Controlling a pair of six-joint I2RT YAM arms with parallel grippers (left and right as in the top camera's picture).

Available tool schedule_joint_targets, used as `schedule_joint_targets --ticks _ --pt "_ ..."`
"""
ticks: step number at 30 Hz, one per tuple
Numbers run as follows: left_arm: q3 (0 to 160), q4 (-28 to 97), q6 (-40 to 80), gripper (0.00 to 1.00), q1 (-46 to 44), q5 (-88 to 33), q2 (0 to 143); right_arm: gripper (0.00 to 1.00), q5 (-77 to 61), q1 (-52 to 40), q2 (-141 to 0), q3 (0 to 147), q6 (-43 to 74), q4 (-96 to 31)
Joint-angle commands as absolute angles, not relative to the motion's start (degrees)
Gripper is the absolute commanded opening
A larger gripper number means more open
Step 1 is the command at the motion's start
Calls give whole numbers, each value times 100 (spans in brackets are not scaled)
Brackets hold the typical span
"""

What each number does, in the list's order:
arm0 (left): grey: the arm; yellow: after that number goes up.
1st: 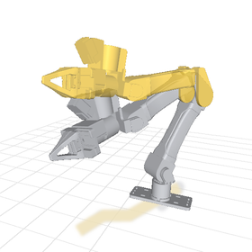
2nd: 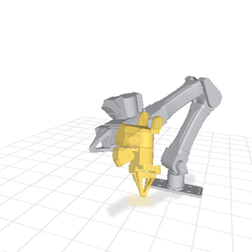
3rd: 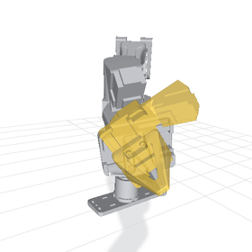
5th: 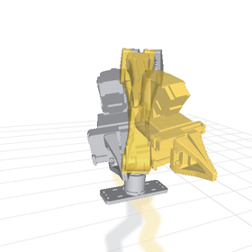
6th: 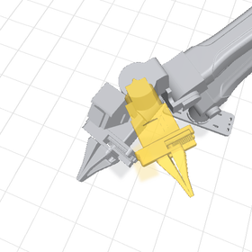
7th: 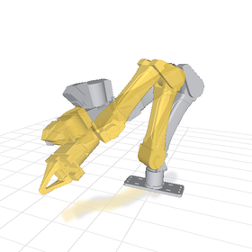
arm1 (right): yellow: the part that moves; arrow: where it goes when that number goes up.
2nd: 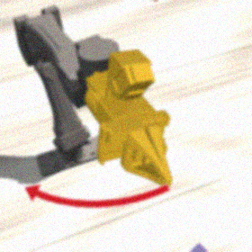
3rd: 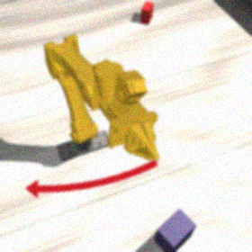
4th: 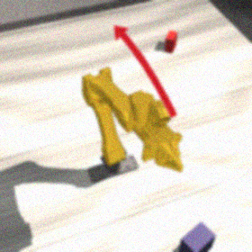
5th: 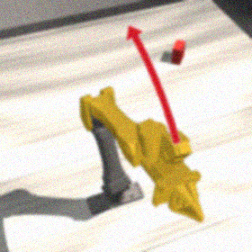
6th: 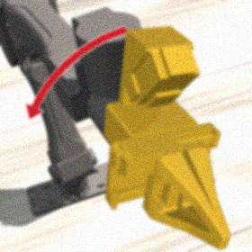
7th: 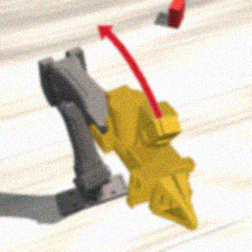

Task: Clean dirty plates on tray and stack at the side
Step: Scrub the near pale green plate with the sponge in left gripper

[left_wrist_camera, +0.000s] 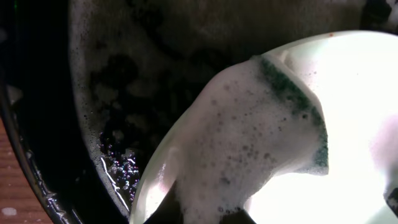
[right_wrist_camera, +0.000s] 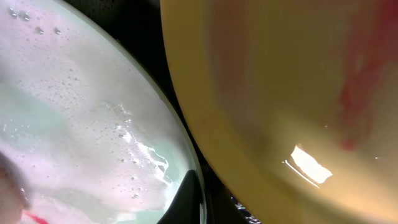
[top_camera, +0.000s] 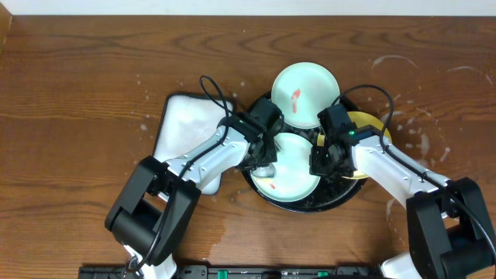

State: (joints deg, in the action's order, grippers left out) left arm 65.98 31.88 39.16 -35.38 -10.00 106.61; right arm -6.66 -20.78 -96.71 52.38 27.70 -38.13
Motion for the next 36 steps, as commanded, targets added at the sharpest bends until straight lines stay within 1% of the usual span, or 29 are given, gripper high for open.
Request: schedule_joint_targets --ticks 1,4,8,12,16,20,22,24,28,33,36 --pt "6495 3192 3962 7 -3487 -283 10781 1 106 -2106 -9751 5188 2871 -3811" --pt "6495 2847 4125 8 -3636 -1076 11100 1 106 -2106 -9751 5188 2871 -3804" --pt "6495 2502 4466 7 -3844 -2421 11614 1 104 -2106 -9751 5188 2871 -3800" --pt "6495 2381 4491 7 -3931 -2858 11799 1 104 -2106 -9751 5188 2871 -3802" --pt "6519 2134 4486 7 -3920 -3667 11710 1 104 -2106 -9751 5188 2871 -3802" --pt "6528 2200 4440 8 -3948 -4204 11688 1 104 -2106 -9751 5188 2899 -3793" --pt "6528 2383 4254 7 -3948 -4154 11688 1 102 -2106 -9751 5188 2917 -3793" --pt "6528 2711 4160 7 -3927 -3852 11688 1 99 -2106 -9751 5188 2919 -3795" --pt "6530 3301 4160 7 -3787 -2698 11671 1 102 -2106 -9749 5188 2919 -3793" --pt "6541 3409 4163 8 -3509 -1575 11410 1 102 -2106 -9749 5188 2919 -3795" --pt "6541 3479 4156 8 -3457 -534 11054 1 104 -2106 -9751 5188 2917 -3793"
